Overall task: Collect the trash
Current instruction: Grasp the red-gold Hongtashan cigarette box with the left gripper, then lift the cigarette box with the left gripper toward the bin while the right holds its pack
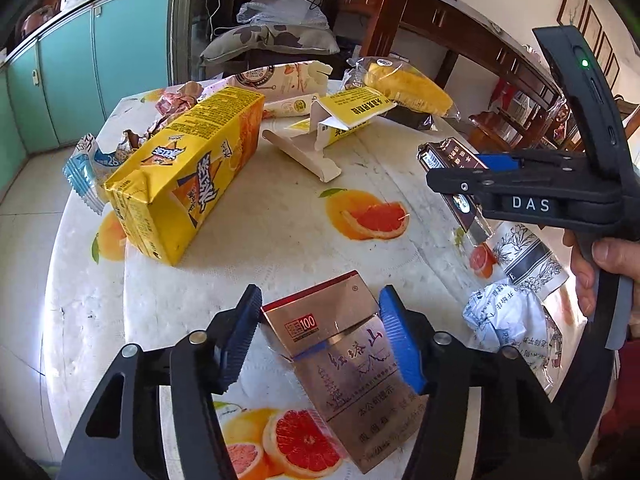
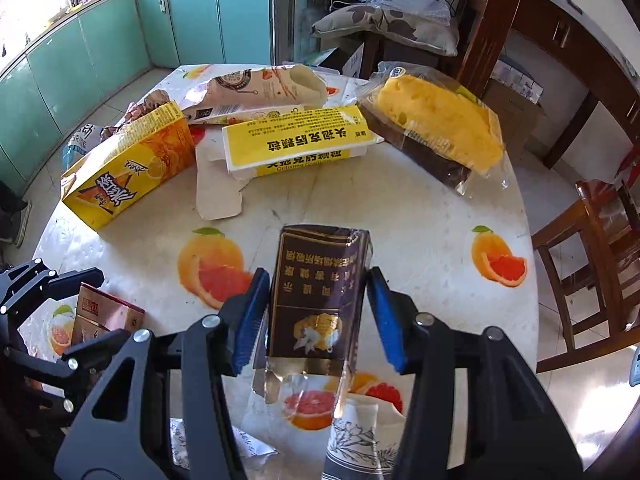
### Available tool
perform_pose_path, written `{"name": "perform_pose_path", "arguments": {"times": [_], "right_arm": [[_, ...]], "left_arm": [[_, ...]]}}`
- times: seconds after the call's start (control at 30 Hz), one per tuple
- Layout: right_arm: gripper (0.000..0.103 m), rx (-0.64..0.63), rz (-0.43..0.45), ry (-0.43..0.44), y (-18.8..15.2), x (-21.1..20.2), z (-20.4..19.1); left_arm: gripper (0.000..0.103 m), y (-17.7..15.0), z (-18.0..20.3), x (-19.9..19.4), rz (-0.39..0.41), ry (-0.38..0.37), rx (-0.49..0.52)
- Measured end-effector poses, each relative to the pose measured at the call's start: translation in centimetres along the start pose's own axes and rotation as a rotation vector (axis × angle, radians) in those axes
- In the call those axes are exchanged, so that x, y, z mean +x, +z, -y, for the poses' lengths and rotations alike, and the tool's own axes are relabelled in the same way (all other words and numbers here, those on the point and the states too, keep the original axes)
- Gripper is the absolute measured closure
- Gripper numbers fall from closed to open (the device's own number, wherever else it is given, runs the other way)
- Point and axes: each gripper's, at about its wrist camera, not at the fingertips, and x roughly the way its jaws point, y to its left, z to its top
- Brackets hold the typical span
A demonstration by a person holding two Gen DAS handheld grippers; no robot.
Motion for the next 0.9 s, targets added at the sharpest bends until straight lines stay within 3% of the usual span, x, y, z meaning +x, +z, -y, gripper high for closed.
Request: {"name": "perform_pose_path", "arguments": {"times": [0.1,0.2,0.3,0.43,0.57,0.67,0.7,0.73,0.8,0.9], "right_arm": [[0.053,0.006,0.008,0.013,0.1,0.2,-0.5],[0.053,-0.001,0.012,0.018,0.0,0.1,-0.9],[0.053,-0.005,0.015,0.021,-0.3,0.0,-1.2],[0.053,0.008,0.019,0.046,-0.6,-0.2,-1.4],[0.053,0.006,0.031,0.055,-0.9,-0.4,-1.7],[0.053,0.006,0.044,0.051,-1.3,-0.8,-2.1],[0.053,0.004,0.050,0.043,-1.4,-1.0,-2.3],[0.053,0.003,0.059,0.034,-1.5,-1.2,-2.3],[0.053,0.009,0.084,0.022,-1.8,-1.9,-2.4],[0.053,0.008,0.113,0.006,-2.0,-2.8,-2.7]], "left_arm": [[0.040,-0.1,0.4,-0.7,-0.018,-0.002,0.032],[0.007,-0.4,1.3,-2.2,0.022,0.013,0.047],[0.007,-0.9,2.2,-2.9,0.025,0.026,0.061],[0.007,-2.4,1.9,-2.5,-0.002,0.121,0.018],[0.006,-4.0,1.6,-1.7,-0.024,0.141,-0.014],[0.007,-4.1,1.6,-2.0,0.012,0.165,-0.005],[0.011,-4.0,1.5,-1.9,0.015,0.160,-0.001],[0.026,-3.9,1.3,-1.6,0.007,0.142,-0.006],[0.040,-3.7,1.0,-1.5,0.015,0.133,-0.013],[0.045,-3.4,0.4,-1.6,0.020,0.095,-0.033]]}}
